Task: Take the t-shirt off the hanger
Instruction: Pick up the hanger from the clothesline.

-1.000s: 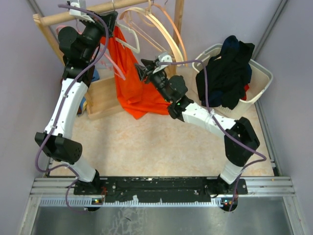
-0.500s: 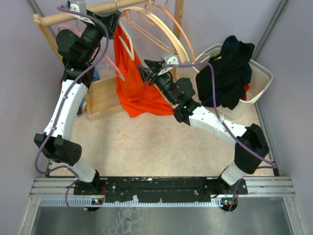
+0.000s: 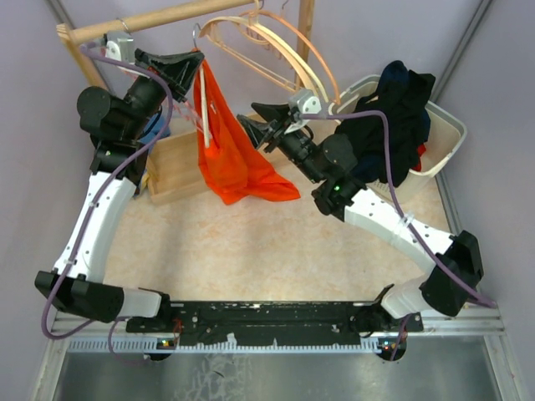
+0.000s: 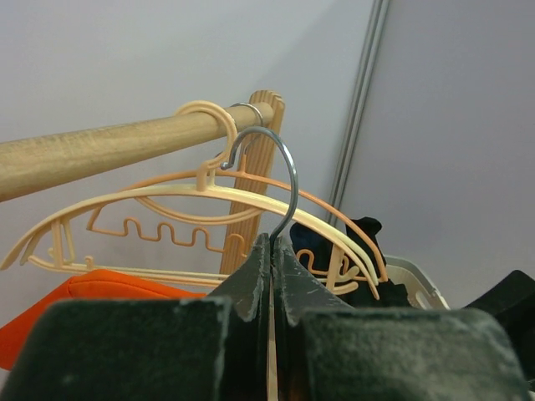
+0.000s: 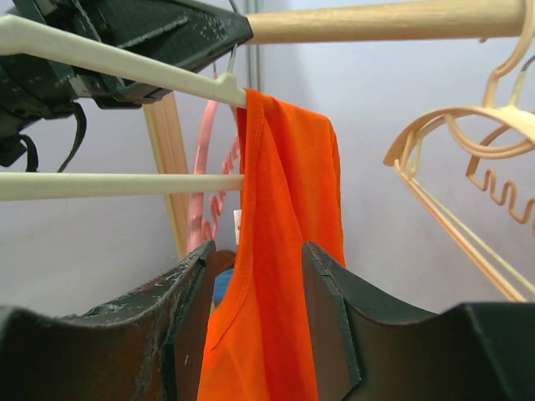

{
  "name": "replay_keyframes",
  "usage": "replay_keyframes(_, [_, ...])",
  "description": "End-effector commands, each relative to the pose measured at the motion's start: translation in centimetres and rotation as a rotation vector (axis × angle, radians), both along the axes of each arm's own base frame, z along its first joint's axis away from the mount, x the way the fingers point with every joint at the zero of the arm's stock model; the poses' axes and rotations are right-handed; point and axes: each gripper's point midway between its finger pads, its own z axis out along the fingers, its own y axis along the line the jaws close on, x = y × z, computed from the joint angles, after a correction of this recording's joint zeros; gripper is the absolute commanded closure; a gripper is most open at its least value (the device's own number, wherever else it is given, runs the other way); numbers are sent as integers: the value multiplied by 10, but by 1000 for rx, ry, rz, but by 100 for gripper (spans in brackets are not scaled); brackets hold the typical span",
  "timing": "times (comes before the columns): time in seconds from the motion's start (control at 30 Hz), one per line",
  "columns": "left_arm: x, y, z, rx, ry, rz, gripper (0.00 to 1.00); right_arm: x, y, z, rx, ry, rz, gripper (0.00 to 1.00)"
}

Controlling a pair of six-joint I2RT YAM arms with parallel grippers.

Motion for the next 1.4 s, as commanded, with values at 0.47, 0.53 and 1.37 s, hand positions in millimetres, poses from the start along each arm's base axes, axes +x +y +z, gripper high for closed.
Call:
replay_keyframes(0.47, [-47, -7, 5, -42, -46, -129, 100, -2, 39, 52, 22, -69, 146, 56])
replay_keyframes(0.53, [-49, -7, 6, -46, -47, -134, 100, 2, 44, 50, 19, -54, 152, 57])
replay_keyframes(1.37, [-76, -11, 14, -49, -46, -212, 100, 60, 63, 36, 70, 56, 14, 100])
